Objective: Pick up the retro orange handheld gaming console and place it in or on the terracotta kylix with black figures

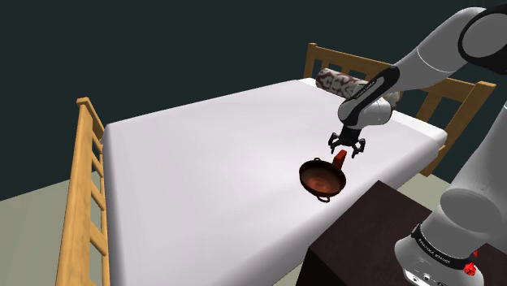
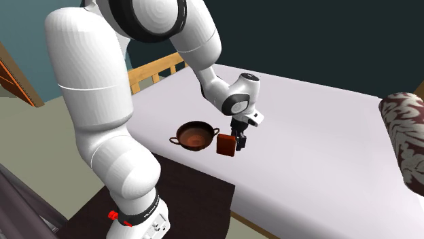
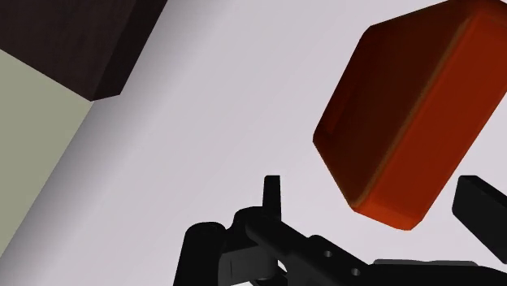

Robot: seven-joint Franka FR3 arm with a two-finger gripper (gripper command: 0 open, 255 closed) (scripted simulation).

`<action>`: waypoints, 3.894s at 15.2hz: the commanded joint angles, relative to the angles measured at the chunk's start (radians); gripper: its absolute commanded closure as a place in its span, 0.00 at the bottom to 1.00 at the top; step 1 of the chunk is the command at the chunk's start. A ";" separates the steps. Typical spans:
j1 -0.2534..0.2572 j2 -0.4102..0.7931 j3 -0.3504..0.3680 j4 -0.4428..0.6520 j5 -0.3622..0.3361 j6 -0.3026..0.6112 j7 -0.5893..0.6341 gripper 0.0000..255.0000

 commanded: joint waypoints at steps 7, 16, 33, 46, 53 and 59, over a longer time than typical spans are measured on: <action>0.000 0.005 0.001 0.000 0.003 0.005 -0.002 1.00; 0.000 0.005 0.001 0.000 0.003 0.005 -0.002 1.00; 0.002 -0.205 -0.015 0.035 -0.103 -0.231 0.084 1.00; -0.003 -0.321 -0.009 0.108 -0.141 -0.416 0.120 1.00; 0.034 -0.424 0.054 0.054 -0.142 -0.460 0.224 1.00; 0.097 -0.529 0.157 -0.017 -0.109 -0.486 0.370 1.00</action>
